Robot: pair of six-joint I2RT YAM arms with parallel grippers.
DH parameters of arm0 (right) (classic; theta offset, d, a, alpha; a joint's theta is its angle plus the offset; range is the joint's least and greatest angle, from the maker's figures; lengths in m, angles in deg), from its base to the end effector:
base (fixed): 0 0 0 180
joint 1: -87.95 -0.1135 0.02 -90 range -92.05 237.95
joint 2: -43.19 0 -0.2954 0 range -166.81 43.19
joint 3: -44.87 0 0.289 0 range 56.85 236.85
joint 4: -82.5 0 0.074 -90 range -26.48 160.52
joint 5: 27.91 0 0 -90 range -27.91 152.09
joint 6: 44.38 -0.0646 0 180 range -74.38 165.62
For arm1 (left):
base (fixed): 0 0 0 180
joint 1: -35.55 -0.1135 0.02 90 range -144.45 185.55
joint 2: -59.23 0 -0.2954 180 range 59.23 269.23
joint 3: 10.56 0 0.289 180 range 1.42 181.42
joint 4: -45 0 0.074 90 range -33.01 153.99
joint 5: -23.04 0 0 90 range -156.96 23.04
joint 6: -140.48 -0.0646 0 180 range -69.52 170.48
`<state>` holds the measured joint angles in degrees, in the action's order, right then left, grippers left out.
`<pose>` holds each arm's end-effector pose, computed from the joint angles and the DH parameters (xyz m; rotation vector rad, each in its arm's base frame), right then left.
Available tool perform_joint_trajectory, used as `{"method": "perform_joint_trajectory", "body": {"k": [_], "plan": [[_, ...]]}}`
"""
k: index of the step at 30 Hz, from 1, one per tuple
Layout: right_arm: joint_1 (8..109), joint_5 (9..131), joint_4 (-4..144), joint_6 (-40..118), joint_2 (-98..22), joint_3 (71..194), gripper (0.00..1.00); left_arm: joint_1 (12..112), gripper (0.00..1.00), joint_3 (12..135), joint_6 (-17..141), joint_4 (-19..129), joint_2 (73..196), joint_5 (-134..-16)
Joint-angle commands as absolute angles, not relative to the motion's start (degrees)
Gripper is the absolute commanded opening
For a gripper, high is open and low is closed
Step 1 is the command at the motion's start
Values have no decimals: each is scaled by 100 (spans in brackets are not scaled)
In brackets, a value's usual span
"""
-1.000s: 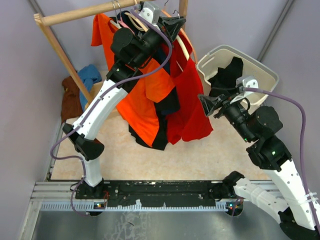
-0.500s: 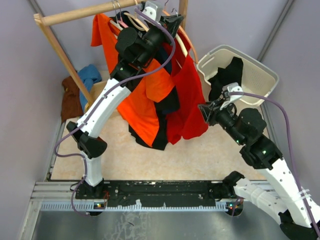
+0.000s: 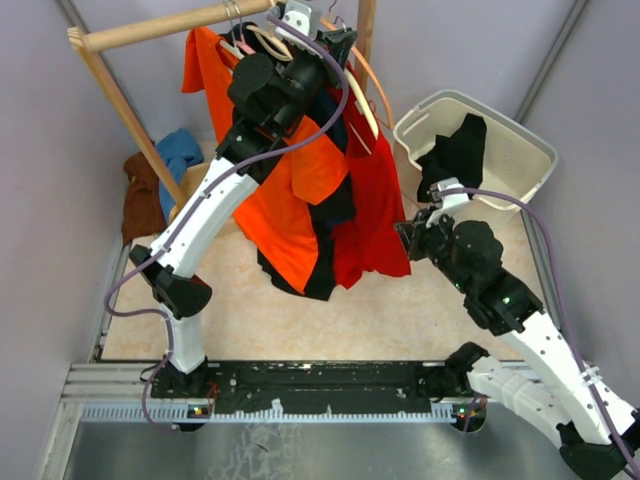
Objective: Remove the t-shirt from the hanger
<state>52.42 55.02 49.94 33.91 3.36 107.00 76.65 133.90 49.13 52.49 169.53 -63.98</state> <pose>0.1645 0.1077 0.3878 -0.2762 1.7528 0.4927 0.3680 -0.3166 0.6150 0.3626 1.0646 -0.5919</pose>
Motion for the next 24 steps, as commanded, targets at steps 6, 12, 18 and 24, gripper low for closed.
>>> {"method": "perform_joint_trajectory", "body": {"k": [6, 12, 18, 24], "plan": [[5200, 5075, 5089, 2617, -193, 10416, 0, 7668, 0, 13486, 4918, 4871, 16172, -6204], [5200, 5089, 5331, 2385, -267, 10146, 0, 7644, 0, 13496, 4880, 4845, 16084, -6141], [5200, 4967, 5307, 2336, -85, 9931, 0, 7608, 0, 13650, 4896, 4886, 16182, -6082], [5200, 4868, 5122, 2251, 119, 9721, 0, 7564, 0, 13722, 4936, 4847, 16217, -5992]]}}
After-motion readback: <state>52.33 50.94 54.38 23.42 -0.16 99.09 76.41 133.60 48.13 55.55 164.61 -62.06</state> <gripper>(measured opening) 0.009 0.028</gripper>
